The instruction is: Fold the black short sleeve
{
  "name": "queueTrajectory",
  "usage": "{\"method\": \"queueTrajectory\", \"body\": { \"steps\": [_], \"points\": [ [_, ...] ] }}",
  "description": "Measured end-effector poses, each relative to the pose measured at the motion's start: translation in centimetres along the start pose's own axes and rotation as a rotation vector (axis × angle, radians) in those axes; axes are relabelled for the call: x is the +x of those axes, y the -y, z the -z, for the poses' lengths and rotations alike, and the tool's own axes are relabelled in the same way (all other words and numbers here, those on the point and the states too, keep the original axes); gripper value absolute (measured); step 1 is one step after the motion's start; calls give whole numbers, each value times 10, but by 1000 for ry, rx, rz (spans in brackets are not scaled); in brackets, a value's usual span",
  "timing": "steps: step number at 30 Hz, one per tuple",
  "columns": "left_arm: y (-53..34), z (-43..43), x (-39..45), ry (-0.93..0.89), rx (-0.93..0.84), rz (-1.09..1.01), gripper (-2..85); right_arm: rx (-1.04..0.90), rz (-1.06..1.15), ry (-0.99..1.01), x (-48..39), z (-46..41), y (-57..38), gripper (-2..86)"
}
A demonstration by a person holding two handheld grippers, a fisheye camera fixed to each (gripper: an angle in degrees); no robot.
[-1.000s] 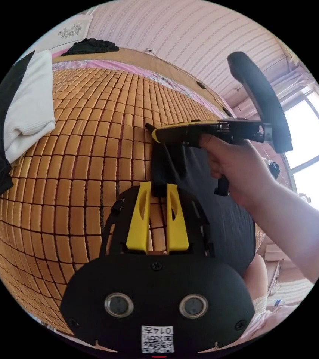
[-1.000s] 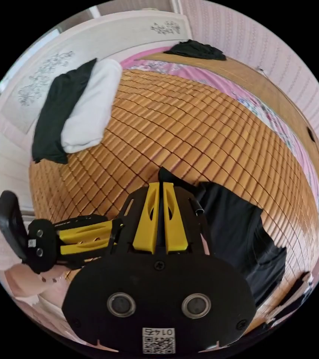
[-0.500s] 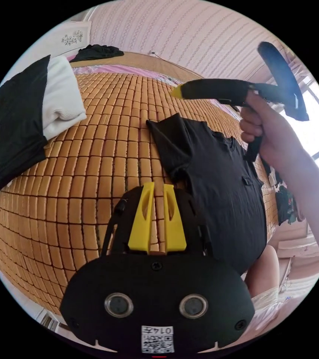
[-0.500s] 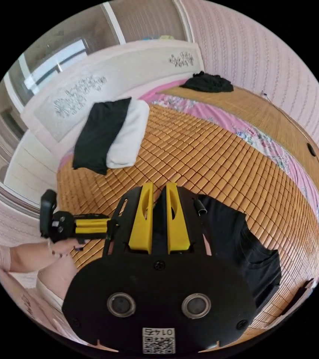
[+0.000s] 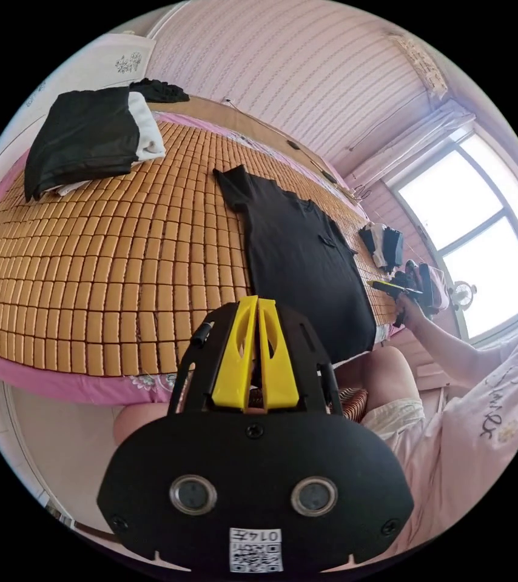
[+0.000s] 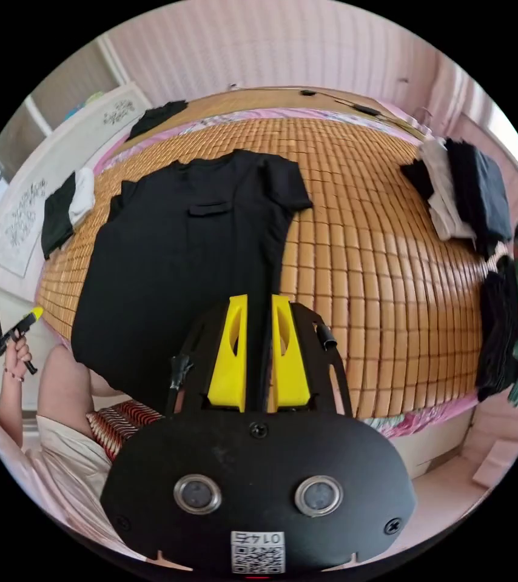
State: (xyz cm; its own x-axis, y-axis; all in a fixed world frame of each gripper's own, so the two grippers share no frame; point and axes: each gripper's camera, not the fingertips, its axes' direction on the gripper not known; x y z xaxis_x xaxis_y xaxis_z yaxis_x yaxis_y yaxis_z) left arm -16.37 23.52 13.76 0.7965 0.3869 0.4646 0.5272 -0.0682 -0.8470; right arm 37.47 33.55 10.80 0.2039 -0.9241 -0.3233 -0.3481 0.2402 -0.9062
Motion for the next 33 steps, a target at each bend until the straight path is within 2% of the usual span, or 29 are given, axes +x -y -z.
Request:
{"method": "queueTrajectory", "body": {
  "steps": [3,8,10,15,19,26,30,33],
  "points": [
    [16,-15,44,-1,-23,-74,-9,62,-70,64,36,4,-28,71],
    [73,-48,135,-8,-38,-226,-10,150,-23,82,76,-11,-42,75],
    [108,-81,187,-6,-82,-324,-10,121,-3,66,89,-20,-36,76],
    [189,-172,288,-27,-195,-484,-10,196,-23,106,129,-36,-6,86],
    [254,-255,367,-20,-182,-616,-9,183,-52,109,155,-62,10,97],
    [329,-388,441,13,-296,-592,6,249,-15,220,185,-93,27,101],
    [357,-457,477,119,-391,-602,66,274,82,162,187,-103,23,96],
    [373,-493,500,177,-419,-618,72,248,34,135,199,-114,28,80]
  ]
}}
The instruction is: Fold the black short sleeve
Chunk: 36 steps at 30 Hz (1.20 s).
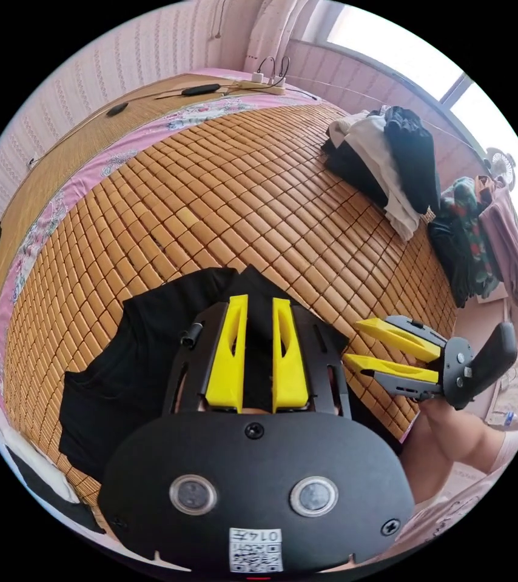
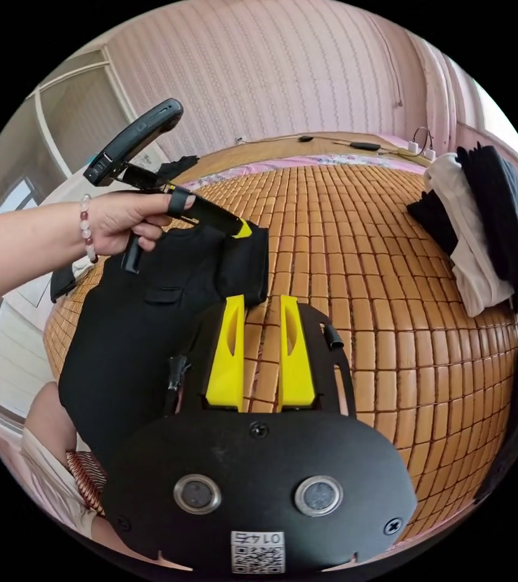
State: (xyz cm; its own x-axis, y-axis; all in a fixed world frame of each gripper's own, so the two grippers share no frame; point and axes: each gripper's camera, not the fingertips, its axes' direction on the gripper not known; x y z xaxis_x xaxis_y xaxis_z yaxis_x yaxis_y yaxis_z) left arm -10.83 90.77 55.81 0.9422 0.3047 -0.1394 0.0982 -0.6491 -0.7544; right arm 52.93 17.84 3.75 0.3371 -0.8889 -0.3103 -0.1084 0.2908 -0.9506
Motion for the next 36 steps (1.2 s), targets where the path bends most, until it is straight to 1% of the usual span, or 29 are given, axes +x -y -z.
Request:
{"method": "queueTrajectory", "body": {
  "steps": [3,5,6,9,12,16,18,20,24,27,31,36],
  "points": [
    [31,-16,9,30,-1,-6,82,-63,-10,44,15,-14,4,58],
    [48,-29,13,11,-45,10,79,-70,-19,90,28,-19,4,41],
    [58,-37,16,-12,-67,16,67,-69,-27,96,32,-20,3,38],
    [76,-43,26,-8,-50,-12,13,-55,-56,136,49,-22,2,26],
    [95,-44,39,-8,-47,-50,4,-64,-69,170,63,-27,2,22],
    [120,-47,69,8,-21,-165,12,-106,-63,184,76,-35,5,18],
    [129,-53,79,29,-31,-183,29,-122,-48,184,81,-36,7,18],
    [135,-62,86,39,-56,-177,36,-132,-41,187,89,-38,9,17],
    [148,-68,92,34,-46,-146,49,-147,-37,215,101,-44,12,16],
    [156,-66,91,31,-47,-125,70,-164,16,233,110,-47,16,13],
    [159,-45,79,30,22,-75,75,-178,32,265,122,-51,19,5],
    [158,-30,70,40,48,-56,65,-180,62,253,124,-53,25,2]
  ]
}}
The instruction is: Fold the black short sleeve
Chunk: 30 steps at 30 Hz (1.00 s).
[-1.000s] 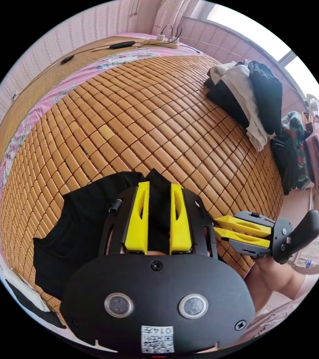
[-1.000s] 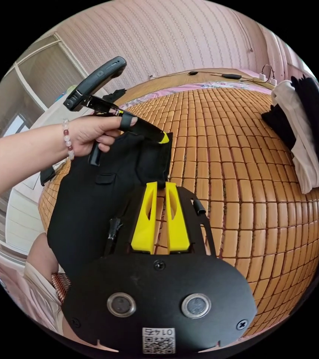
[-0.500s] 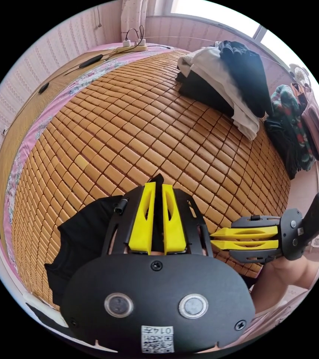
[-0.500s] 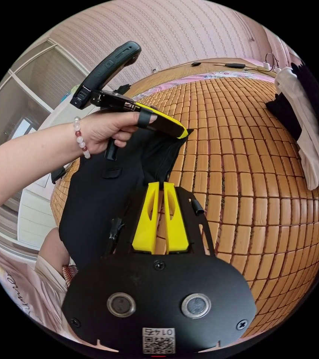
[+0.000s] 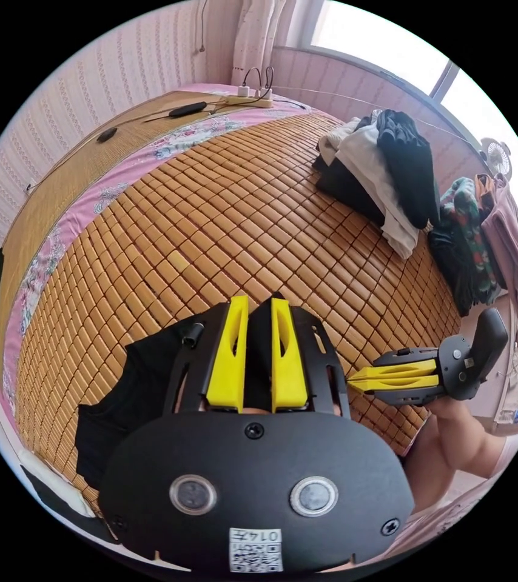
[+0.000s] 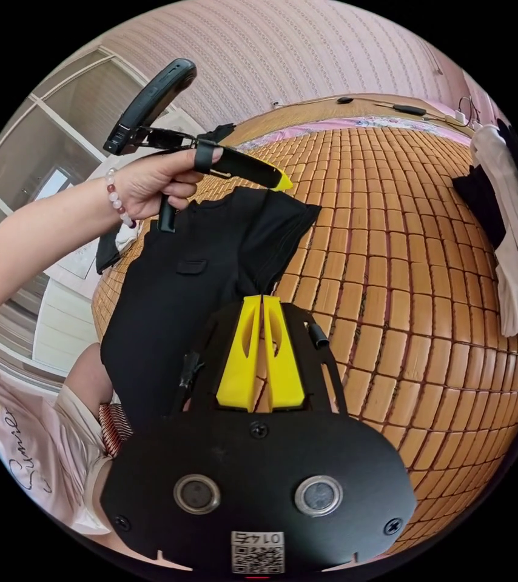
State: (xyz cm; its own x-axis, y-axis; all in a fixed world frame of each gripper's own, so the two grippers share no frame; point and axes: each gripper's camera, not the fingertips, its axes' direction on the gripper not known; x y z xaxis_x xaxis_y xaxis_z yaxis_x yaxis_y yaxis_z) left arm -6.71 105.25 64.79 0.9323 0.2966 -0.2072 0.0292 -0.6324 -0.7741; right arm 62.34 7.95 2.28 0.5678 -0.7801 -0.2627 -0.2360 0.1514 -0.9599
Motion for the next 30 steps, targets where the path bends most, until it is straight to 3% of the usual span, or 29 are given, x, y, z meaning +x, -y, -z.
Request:
{"method": "queueTrajectory", "body": {
  "steps": [12,18,24,30],
  "points": [
    [6,-46,24,-87,-112,29,69,-37,28,23,14,-3,12,-4],
    [4,-44,27,-56,-151,-60,66,-48,20,59,21,-3,16,-5],
    [-10,-9,-13,-158,3,67,54,-28,20,107,27,7,19,0],
    [-35,-12,-28,-143,-53,84,56,-14,11,105,26,15,23,1]
  ]
}}
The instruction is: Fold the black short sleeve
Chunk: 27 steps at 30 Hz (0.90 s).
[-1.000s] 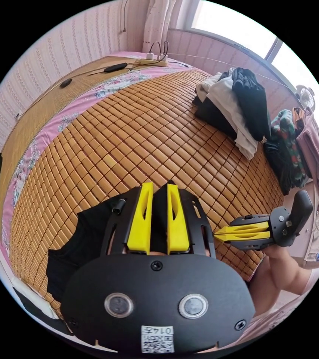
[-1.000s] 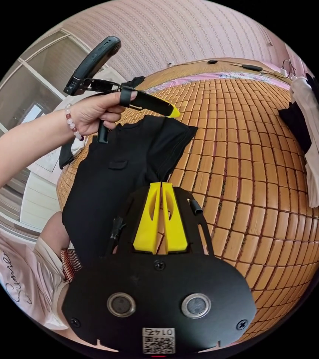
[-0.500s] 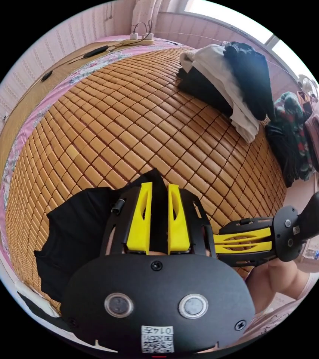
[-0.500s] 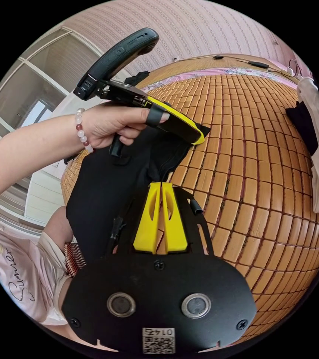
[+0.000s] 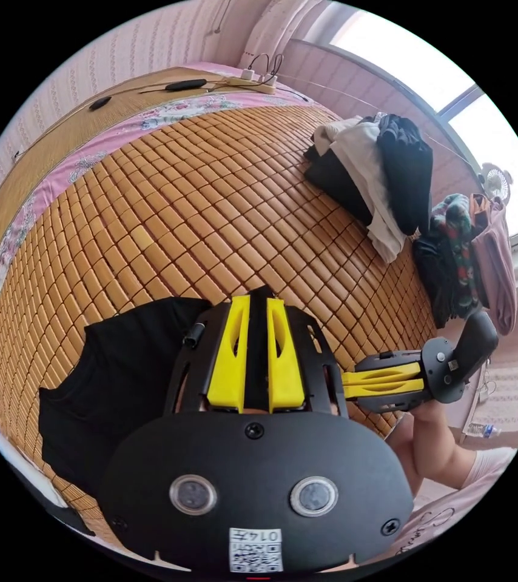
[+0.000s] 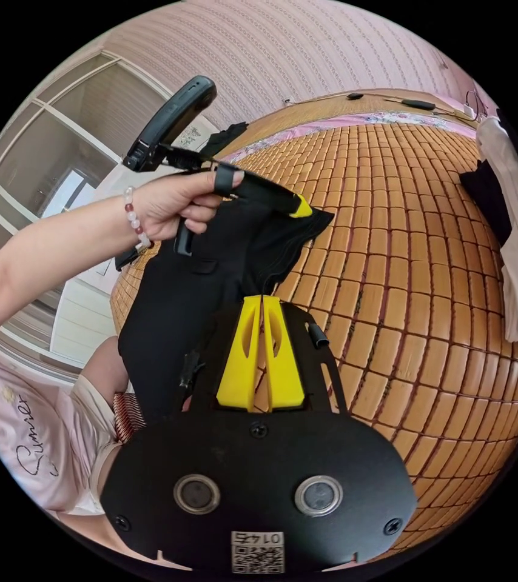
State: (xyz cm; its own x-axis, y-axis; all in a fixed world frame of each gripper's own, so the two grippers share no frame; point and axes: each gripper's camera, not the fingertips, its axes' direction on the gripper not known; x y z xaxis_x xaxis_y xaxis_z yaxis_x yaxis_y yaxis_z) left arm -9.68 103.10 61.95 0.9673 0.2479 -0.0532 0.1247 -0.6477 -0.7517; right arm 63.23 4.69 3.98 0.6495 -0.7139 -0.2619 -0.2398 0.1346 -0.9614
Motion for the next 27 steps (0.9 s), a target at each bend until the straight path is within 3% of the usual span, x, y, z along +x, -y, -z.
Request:
{"method": "queueTrajectory", "body": {
  "steps": [6,17,23,27],
  "points": [
    [-26,-21,7,69,-49,-19,49,-14,-5,36,-8,-1,5,0],
    [-67,-9,-22,-68,-125,-65,63,-24,-15,50,-29,4,18,-1],
    [-113,64,-44,-172,54,-73,65,13,-52,65,-43,17,19,-2],
    [-188,140,-69,-206,178,-86,64,38,-39,46,-63,23,22,-1]
  ]
}}
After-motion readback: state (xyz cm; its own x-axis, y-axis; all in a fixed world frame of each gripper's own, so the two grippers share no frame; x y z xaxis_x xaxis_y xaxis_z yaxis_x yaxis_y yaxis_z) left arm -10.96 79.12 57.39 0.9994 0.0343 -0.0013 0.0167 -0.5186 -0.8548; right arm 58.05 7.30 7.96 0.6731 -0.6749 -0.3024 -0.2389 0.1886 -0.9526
